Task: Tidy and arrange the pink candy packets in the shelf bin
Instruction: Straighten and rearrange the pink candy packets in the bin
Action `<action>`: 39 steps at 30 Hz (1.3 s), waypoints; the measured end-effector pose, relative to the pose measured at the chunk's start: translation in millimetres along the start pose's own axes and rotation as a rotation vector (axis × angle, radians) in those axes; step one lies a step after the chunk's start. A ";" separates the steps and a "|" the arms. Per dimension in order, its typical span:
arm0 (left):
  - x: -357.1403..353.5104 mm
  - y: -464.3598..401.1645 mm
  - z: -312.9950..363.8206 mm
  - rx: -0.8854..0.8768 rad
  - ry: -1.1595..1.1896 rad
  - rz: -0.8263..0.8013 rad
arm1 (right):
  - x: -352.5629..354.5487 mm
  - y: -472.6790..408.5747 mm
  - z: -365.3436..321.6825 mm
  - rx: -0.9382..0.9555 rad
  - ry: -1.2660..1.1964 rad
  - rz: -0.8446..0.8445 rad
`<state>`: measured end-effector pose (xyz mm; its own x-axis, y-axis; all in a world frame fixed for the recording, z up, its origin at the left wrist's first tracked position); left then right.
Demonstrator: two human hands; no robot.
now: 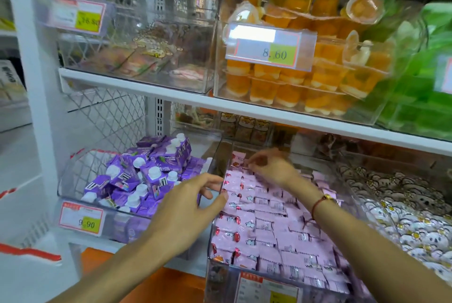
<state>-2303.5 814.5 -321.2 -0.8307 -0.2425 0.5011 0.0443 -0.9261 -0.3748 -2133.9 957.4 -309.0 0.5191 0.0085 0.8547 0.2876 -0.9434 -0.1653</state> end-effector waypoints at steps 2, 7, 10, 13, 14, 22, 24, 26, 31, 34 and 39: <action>-0.7 0.2 -1.6 0.005 -0.004 -0.008 | -4.9 -5.5 8.6 -0.026 0.063 0.041; -0.6 0.7 0.3 -0.007 -0.017 -0.013 | -6.2 -6.9 10.6 -0.011 0.258 0.065; -0.6 0.5 0.4 -0.004 -0.012 -0.012 | -8.1 -8.2 4.2 0.033 0.383 0.110; -0.1 0.7 0.9 -0.003 -0.007 -0.009 | -7.2 -7.4 4.9 -0.029 0.114 0.108; -0.2 0.7 0.8 -0.002 -0.003 -0.009 | -3.4 -4.8 5.7 -0.067 -0.030 0.126; 1.5 0.0 4.9 -0.007 0.007 -0.011 | 50.0 43.5 -6.0 -0.088 -0.632 0.593; 1.6 0.0 5.5 -0.003 -0.001 -0.018 | 62.6 60.2 -4.0 -0.130 -0.710 0.646; 3.4 0.0 7.2 -0.003 -0.001 0.003 | 69.4 77.6 0.9 -0.181 -0.835 0.651; 10.5 5.1 39.6 -0.214 -0.010 0.093 | 45.8 109.5 -5.4 -0.317 -1.409 0.370; 7.0 10.3 60.7 -0.371 -0.030 0.081 | 22.7 118.2 -18.1 -0.447 -1.680 0.193; 14.9 2.0 52.7 -0.220 0.218 0.108 | 21.9 123.8 -28.4 -0.396 -1.625 0.062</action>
<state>-2286.5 793.8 -273.5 -0.9279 -0.2467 0.2797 0.0375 -0.8079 -0.5881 -2109.7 831.4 -296.7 0.8317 0.0426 -0.5536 0.1601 -0.9731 0.1655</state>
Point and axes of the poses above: each hand's wrist, its own y-axis away from the middle knuckle, its own x-axis out of the back of the hand, z = x × y, the point moved 8 cm from there along -y, towards the middle knuckle, and after that the axes turned 2 degrees about y, right-handed, at the moved point
